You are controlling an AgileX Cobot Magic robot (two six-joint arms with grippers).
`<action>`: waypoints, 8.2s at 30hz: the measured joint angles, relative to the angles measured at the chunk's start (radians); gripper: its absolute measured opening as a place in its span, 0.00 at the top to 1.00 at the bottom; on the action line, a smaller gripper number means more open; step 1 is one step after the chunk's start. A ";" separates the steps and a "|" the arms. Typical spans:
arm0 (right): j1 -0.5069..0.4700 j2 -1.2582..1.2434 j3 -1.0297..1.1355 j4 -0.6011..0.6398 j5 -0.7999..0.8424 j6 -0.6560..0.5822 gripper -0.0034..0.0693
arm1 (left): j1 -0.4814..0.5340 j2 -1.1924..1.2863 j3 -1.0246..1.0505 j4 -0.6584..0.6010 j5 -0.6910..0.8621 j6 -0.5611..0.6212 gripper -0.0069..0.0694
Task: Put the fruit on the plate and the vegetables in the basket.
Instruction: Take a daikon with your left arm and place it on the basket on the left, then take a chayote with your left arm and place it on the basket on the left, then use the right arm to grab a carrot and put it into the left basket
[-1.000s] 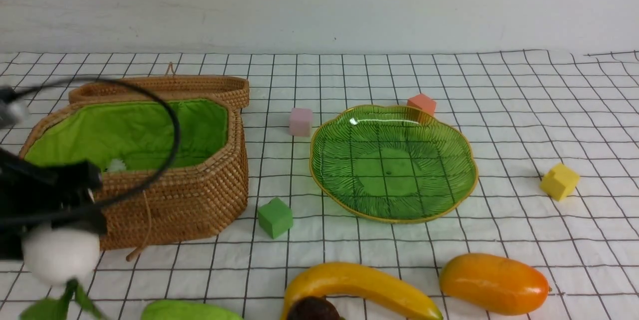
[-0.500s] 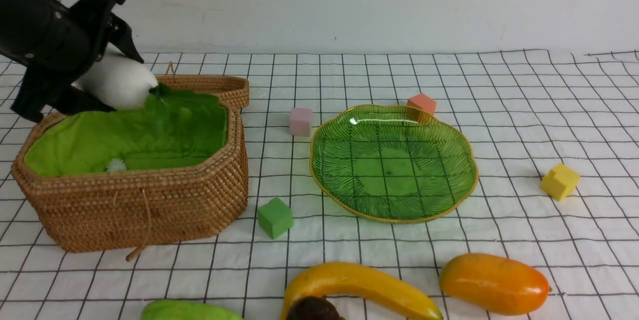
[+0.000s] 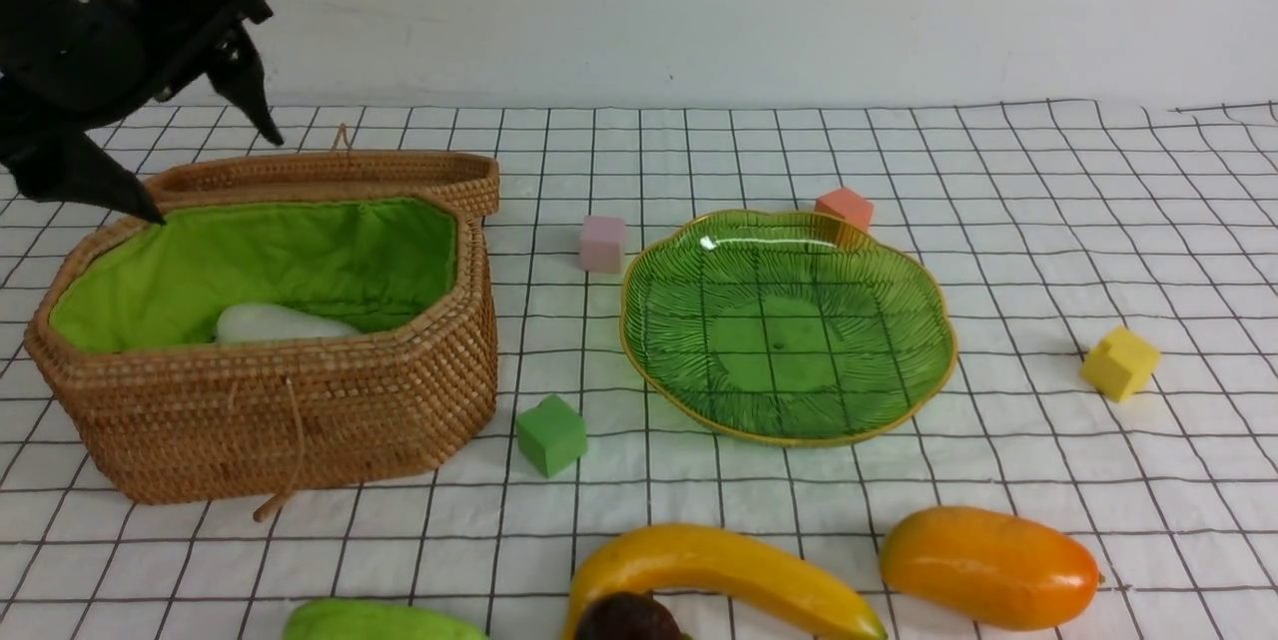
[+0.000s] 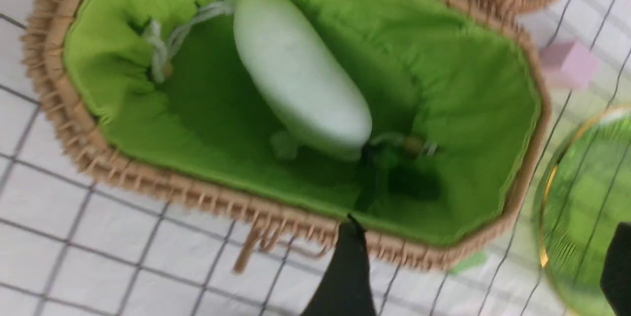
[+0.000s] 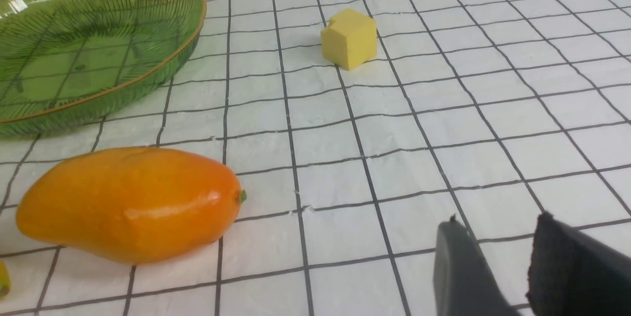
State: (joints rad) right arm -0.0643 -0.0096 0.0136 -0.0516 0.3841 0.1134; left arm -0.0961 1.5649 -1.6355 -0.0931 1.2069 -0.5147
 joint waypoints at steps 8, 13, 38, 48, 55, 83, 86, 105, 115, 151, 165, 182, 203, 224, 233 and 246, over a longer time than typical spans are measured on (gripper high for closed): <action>0.000 0.000 0.000 0.000 0.000 0.000 0.63 | -0.326 -0.205 0.420 -0.002 0.014 0.433 0.29; 0.000 0.000 0.000 0.000 0.000 0.000 0.63 | -0.465 -0.199 0.616 0.075 -0.120 0.785 0.33; 0.000 0.000 0.000 0.000 -0.001 0.000 0.63 | -0.477 0.080 0.686 0.169 -0.373 1.041 0.03; 0.000 0.000 0.000 0.000 -0.001 0.000 0.63 | -0.428 0.160 0.672 0.112 -0.323 1.056 0.36; 0.000 0.000 0.000 0.000 -0.001 0.000 0.62 | -0.428 -0.012 0.560 0.313 -0.183 1.045 0.35; 0.000 0.000 0.000 0.001 -0.001 0.000 0.62 | -0.149 -0.024 0.535 0.827 -0.704 0.599 0.03; 0.000 0.000 0.000 0.001 -0.001 0.000 0.62 | -0.149 -0.079 0.535 0.762 -0.648 0.598 0.05; 0.000 0.000 0.000 0.001 -0.001 0.000 0.62 | -0.149 -0.862 0.760 -0.044 -0.071 0.628 0.93; 0.000 0.000 0.000 0.001 -0.001 0.000 0.62 | -0.149 -0.951 0.892 -0.252 -0.372 0.618 0.93; 0.000 0.000 0.000 0.001 -0.001 0.000 0.62 | 0.017 -1.574 1.660 0.038 -0.788 0.256 0.92; 0.000 -0.002 0.000 0.001 -0.001 0.000 0.62 | 0.017 -1.574 1.663 0.044 -0.810 0.255 0.91; 0.000 -0.002 0.000 0.001 -0.001 0.000 0.62 | 0.017 -1.574 1.663 0.044 -0.812 0.254 0.90; 0.018 0.013 -0.204 0.225 -0.542 0.208 0.62 | 0.017 -1.574 1.663 0.045 -0.813 0.254 0.86; 0.347 0.889 -0.726 0.571 0.544 -0.646 0.55 | 0.017 -1.574 1.663 0.045 -0.813 0.254 0.83; 0.677 1.231 -0.780 0.556 0.469 -0.861 0.11 | 0.017 -1.574 1.663 0.045 -0.813 0.254 0.81; 0.804 1.699 -0.872 0.310 0.308 -0.787 0.39 | 0.017 -1.574 1.664 0.045 -0.813 0.254 0.81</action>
State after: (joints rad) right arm 0.7398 1.6892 -0.8582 0.2589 0.6919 -0.6733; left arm -0.0787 -0.0091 0.0284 -0.0485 0.3942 -0.2607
